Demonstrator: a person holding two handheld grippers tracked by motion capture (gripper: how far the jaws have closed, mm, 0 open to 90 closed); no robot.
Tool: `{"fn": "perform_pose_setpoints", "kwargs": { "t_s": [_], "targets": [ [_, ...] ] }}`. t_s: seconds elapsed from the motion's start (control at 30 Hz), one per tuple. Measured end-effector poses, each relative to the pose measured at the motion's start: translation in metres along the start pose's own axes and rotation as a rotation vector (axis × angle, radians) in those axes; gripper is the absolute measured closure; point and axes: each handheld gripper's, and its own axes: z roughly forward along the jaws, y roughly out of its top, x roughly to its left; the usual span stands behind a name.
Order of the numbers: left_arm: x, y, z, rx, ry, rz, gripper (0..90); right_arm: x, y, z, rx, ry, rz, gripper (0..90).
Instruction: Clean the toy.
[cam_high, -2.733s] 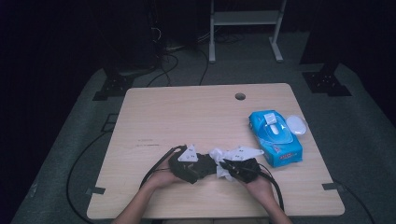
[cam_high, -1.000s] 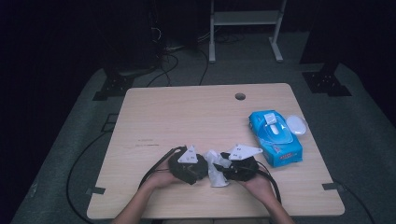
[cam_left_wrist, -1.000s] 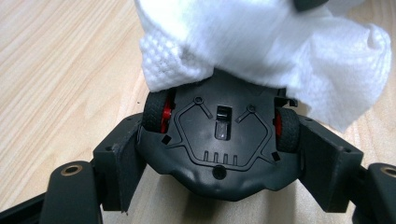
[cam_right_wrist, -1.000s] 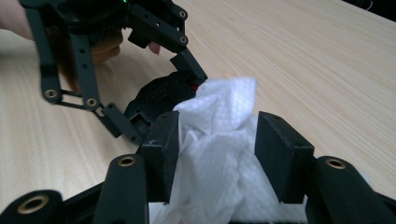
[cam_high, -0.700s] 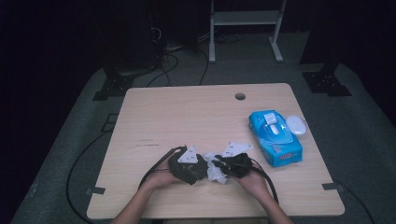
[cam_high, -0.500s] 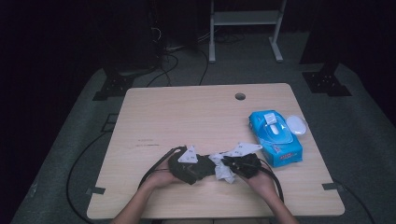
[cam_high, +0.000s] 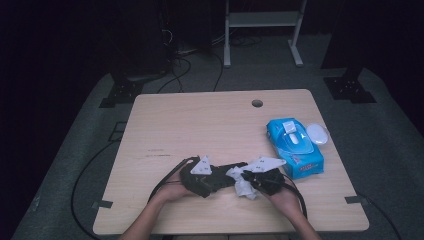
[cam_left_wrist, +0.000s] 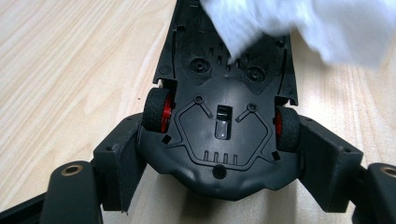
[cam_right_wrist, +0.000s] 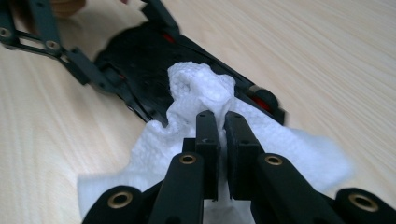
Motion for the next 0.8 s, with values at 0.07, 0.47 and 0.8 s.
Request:
{"fn": "perform_pose_setpoints", "kwargs": {
  "t_s": [0.07, 0.47, 0.8],
  "targets": [
    [0.0, 0.001, 0.0, -0.002, 0.0, 0.004, 24.3, 0.0, -0.001, -0.001, -0.004, 0.001, 0.013, 84.5],
    [0.001, 0.001, 0.0, -0.011, 0.005, -0.004, 24.3, -0.018, 0.004, 0.007, -0.021, -0.066, 0.076, 84.5],
    [-0.001, 0.001, 0.001, -0.007, -0.01, 0.01, 24.3, -0.009, 0.021, 0.019, -0.024, -0.065, 0.024, 84.6]
  ]
}}
